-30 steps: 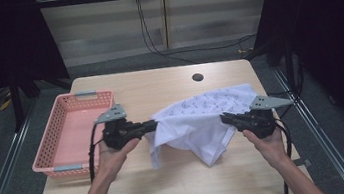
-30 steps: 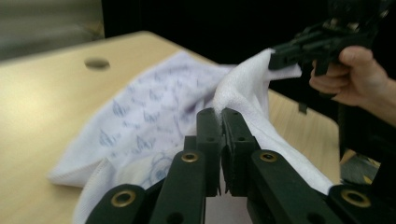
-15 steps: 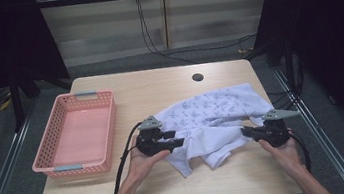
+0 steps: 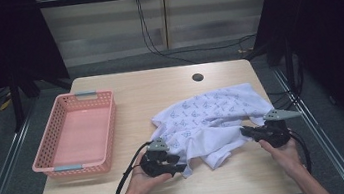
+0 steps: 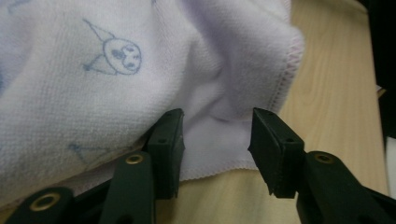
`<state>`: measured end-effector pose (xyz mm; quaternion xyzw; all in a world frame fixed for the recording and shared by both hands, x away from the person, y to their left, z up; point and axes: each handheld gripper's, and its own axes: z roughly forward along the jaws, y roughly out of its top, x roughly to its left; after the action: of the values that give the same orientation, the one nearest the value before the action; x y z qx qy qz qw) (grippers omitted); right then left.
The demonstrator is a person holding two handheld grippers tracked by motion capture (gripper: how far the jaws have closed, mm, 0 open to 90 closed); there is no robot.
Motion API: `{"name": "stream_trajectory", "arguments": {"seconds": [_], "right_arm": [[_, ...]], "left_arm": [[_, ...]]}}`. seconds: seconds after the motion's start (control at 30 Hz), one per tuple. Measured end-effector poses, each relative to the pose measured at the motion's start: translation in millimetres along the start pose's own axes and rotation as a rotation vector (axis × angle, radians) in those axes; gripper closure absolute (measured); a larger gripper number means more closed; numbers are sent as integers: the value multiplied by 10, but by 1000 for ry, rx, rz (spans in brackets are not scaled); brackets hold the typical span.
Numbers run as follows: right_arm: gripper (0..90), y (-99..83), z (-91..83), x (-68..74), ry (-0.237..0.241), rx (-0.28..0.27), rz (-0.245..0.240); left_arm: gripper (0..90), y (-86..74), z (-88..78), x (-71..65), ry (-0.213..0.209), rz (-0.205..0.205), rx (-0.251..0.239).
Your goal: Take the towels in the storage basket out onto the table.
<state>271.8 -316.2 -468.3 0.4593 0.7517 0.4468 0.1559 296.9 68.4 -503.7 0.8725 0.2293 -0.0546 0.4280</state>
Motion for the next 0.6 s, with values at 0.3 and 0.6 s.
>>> {"name": "stream_trajectory", "arguments": {"seconds": [0.3,0.6], "right_arm": [[864,4,-11,-26,1,-9,10],[862,2,-22,-26,-1,-12,19]], "left_arm": [[506,-66,14,-198,13,97,16],[843,-126,-25,-409,62,206,69]]}}
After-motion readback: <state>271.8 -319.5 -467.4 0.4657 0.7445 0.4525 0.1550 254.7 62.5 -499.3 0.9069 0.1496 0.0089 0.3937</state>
